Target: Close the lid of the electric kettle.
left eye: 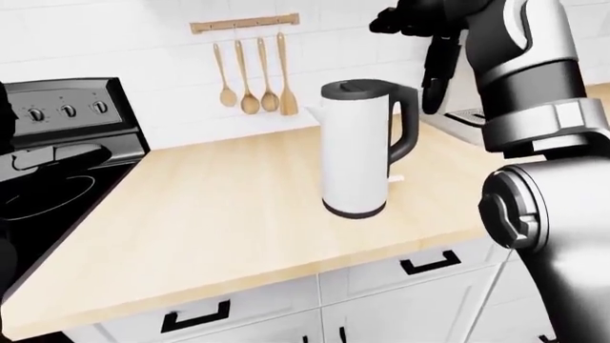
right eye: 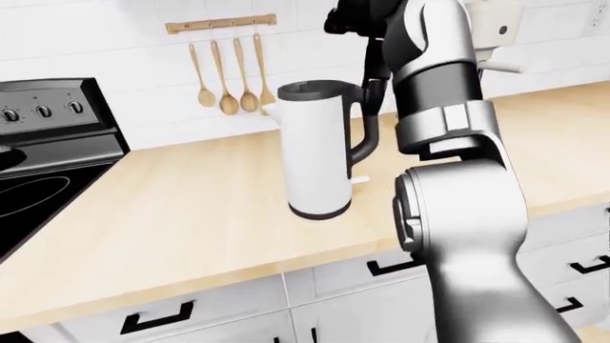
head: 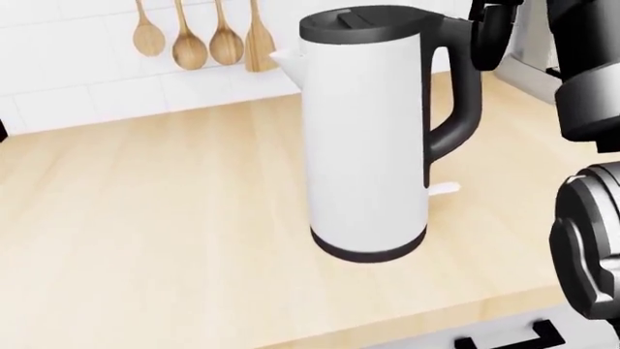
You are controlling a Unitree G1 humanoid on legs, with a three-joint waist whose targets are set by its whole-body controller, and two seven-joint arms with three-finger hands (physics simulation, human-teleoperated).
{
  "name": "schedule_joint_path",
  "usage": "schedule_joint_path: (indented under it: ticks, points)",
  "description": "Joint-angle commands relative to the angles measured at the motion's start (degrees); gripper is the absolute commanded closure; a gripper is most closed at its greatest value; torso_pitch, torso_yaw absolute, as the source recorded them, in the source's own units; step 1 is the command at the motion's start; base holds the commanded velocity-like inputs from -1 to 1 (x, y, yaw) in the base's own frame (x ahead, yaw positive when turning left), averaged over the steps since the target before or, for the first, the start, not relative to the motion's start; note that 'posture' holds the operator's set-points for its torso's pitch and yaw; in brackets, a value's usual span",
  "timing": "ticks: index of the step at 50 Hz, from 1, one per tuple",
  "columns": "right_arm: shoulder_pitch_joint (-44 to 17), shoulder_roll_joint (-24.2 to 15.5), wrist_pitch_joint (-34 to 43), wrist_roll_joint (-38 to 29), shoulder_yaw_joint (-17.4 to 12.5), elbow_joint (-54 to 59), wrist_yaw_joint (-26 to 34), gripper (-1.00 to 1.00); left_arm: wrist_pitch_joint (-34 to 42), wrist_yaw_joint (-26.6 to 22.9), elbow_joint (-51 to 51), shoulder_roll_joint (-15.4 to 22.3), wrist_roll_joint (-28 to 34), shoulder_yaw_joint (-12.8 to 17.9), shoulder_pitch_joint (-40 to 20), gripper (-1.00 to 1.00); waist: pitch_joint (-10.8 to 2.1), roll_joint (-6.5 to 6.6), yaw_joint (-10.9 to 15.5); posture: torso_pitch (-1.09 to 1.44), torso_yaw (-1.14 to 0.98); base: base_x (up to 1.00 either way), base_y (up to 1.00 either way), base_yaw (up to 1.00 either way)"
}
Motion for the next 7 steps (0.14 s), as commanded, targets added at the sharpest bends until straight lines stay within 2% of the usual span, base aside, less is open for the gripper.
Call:
schedule_joint_path:
  ticks: [1, 7]
  points:
    - [-1.9, -0.4, -0.1, -0.1, -0.3, -1.9, -0.8, -1.00, -1.3, -0.1, -1.0, 1.0, 0.0, 0.5, -1.2, -1.00, -0.33, 0.11, 0.0, -0.52, 0.00, 0.00, 0.00, 0.00]
    - [-2.0, -0.6, -0.2, -0.3, -0.3, -1.8, -0.8, -1.00, -1.2, -0.2, -1.1, 0.9, 0.1, 0.5, -1.1, -1.00, -0.37, 0.14, 0.0, -0.52, 0.00, 0.00, 0.00, 0.00]
